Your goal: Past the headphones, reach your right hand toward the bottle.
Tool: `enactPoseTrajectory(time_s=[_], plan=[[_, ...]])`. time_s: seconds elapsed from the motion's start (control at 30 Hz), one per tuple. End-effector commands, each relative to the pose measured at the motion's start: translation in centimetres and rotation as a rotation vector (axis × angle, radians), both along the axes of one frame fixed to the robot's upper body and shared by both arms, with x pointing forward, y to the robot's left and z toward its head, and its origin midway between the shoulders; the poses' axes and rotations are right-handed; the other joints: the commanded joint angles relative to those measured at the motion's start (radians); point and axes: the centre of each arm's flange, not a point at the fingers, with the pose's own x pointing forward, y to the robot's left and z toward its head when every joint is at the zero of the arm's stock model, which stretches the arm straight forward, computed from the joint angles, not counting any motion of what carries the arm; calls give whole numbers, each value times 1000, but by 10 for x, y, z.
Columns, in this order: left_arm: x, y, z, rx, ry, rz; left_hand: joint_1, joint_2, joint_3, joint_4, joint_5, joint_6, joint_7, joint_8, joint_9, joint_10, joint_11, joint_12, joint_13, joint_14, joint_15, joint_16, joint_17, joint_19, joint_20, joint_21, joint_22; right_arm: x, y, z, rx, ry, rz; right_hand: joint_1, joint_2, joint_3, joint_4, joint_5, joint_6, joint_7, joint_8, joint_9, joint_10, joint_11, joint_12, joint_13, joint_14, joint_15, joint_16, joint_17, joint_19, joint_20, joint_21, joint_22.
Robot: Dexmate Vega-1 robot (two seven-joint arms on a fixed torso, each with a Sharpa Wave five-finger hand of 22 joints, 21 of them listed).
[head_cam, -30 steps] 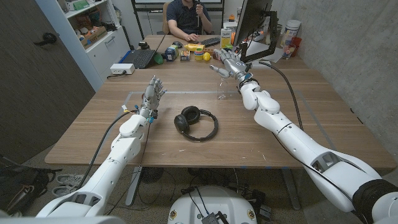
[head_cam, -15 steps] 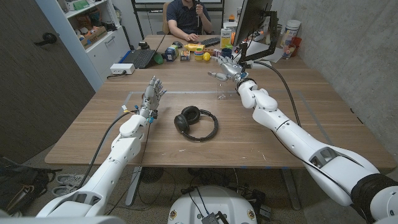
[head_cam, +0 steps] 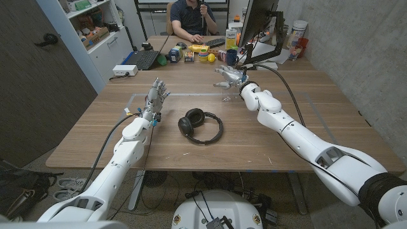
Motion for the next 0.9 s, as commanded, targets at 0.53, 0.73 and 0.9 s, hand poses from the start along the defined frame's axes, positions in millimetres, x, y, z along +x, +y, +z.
enactPoseTrajectory(time_s=[0.53, 0.73, 0.9], plan=[[0, -4, 1, 7, -5, -7, -6, 90, -9, 1, 6, -10, 3, 5, 6, -7, 2, 8, 6, -5, 4, 3, 5, 2, 3, -10, 6, 2, -4, -6, -3, 6, 0, 154, -23, 53, -19, 1, 120, -31, -4, 13, 188, -17, 13, 13, 158, -71, -24, 0, 232, -23, 82, 7], [1, -4, 2, 7, -4, -6, -6, 89, -11, 1, 7, -11, 3, 5, 6, -8, 3, 7, 6, -6, 4, 2, 5, 1, 4, -12, 6, 4, -5, -6, 6, 13, 8, 163, -23, 55, -18, 3, 121, -28, -6, 14, 187, -18, 9, 13, 157, -80, -30, 0, 234, -33, 85, 8], [2, -5, 2, 7, -5, -7, -6, 89, -13, 1, 7, -10, 3, 5, 6, -8, 3, 7, 6, -5, 4, 2, 5, 2, 4, -13, 6, 6, -6, -5, 14, 20, 14, 171, -25, 57, -17, 4, 129, -21, -6, 14, 187, -15, 5, 14, 159, -86, -35, -1, 243, -47, 90, 8]])
